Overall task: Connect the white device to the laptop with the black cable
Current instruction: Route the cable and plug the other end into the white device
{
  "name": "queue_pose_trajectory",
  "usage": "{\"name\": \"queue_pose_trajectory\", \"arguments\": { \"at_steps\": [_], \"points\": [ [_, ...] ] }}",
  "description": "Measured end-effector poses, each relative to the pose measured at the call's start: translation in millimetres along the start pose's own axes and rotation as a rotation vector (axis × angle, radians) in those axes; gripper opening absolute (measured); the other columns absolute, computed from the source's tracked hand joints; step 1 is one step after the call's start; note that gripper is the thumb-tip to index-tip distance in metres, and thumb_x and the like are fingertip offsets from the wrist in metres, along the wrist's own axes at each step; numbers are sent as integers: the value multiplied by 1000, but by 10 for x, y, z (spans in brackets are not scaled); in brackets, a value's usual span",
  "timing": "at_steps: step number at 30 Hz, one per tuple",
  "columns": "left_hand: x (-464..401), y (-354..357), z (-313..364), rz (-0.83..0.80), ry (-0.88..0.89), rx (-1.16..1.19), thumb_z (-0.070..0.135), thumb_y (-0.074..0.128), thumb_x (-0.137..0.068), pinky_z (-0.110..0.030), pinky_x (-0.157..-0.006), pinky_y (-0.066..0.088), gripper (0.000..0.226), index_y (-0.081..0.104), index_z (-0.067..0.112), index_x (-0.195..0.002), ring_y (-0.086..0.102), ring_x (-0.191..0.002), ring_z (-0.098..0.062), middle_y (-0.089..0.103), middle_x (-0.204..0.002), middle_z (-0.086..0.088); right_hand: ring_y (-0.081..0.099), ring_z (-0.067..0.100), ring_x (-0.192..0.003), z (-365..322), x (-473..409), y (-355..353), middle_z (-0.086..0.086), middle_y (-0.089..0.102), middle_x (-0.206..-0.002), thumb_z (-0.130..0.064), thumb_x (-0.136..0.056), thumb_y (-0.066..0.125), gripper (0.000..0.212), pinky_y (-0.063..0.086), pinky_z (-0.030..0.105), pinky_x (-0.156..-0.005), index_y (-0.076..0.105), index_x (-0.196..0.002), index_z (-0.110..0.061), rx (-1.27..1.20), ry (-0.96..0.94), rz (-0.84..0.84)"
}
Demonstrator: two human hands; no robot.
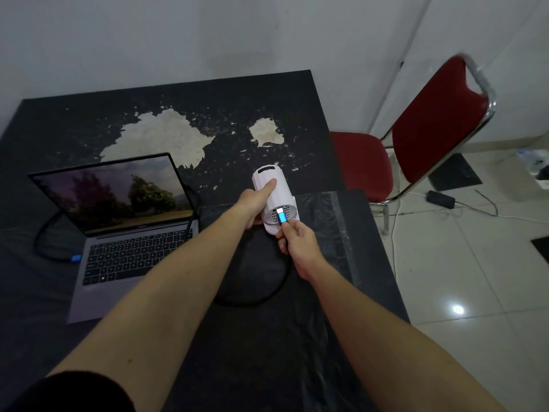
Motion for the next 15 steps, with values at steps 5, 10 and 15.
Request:
{"name": "queue_pose_trajectory", "arguments": {
  "at_steps": [5,10,15],
  "points": [
    [2,-9,27,0,22,-14,62,68,-78,-29,-58,57,68,57,8,-118,70,-84,-21,70,-100,-8,47,8,-47,-7,1,4,3,60,-71,-14,-102,48,15,40,19,-44,61,-100,-6,-13,19,17],
    [-24,-28,89,20,101,-53,61,68,-78,-43,-89,56,77,54,6,-130,67,-99,-25,66,-118,-10,47,7,-46,16,-6,-20,4,60,-74,-15,-103,47,19,40,20,-43,60,-110,-3,0,53,56],
    [38,-26,149,50,161,-145,62,68,-78,-45,-93,53,78,49,11,-133,63,-105,-23,62,-125,-6,46,8,-49,59,11,-33,5,59,-75,-14,-103,46,19,40,20,-44,60,-110,-3,-4,73,78]
  ]
}}
Point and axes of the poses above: each hand's wrist, its own x-axis away from the middle knuckle, its own y-axis out of the palm, z = x × y, the point moved 10 cm from there along -x, towards the middle knuckle
